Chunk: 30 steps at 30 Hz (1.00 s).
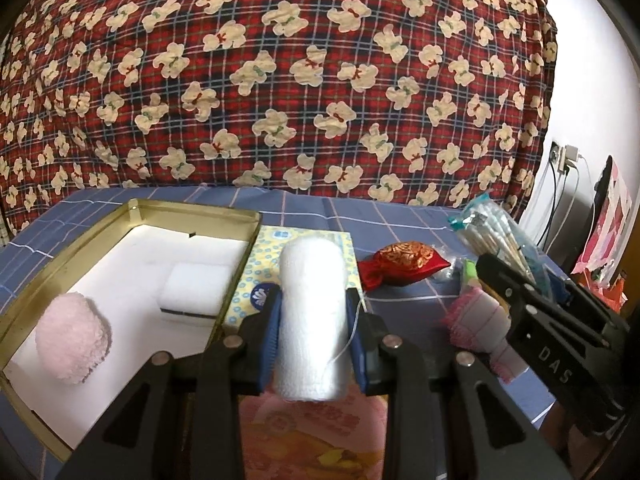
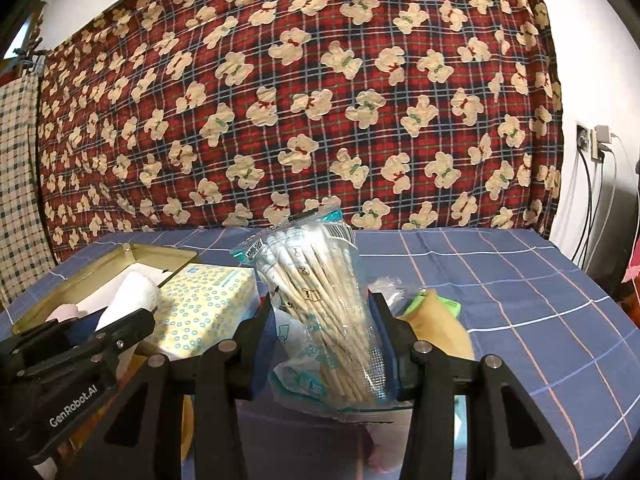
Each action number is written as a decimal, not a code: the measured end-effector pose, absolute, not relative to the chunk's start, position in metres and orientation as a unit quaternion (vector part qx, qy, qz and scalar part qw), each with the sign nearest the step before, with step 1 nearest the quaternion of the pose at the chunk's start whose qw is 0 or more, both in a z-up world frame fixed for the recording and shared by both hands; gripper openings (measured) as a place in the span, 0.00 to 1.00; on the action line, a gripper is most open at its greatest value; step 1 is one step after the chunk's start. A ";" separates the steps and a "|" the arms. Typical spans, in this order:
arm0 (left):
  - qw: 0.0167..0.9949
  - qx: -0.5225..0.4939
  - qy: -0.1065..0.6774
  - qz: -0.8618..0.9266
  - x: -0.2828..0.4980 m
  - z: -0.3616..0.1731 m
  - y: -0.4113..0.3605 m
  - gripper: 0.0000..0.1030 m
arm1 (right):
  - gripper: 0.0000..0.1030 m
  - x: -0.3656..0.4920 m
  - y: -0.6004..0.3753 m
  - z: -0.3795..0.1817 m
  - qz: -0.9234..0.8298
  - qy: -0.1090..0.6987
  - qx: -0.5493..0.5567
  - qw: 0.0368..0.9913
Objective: Organize soft objects
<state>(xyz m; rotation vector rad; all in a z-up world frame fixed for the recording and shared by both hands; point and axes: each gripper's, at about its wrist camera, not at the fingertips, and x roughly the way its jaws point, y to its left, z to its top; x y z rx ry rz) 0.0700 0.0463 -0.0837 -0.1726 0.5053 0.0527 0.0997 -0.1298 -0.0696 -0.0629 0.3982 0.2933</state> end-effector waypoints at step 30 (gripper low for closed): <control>0.964 -0.094 0.245 0.042 0.064 -0.086 0.070 0.28 | 0.46 0.103 -0.090 -0.073 0.183 0.212 -0.043 0.959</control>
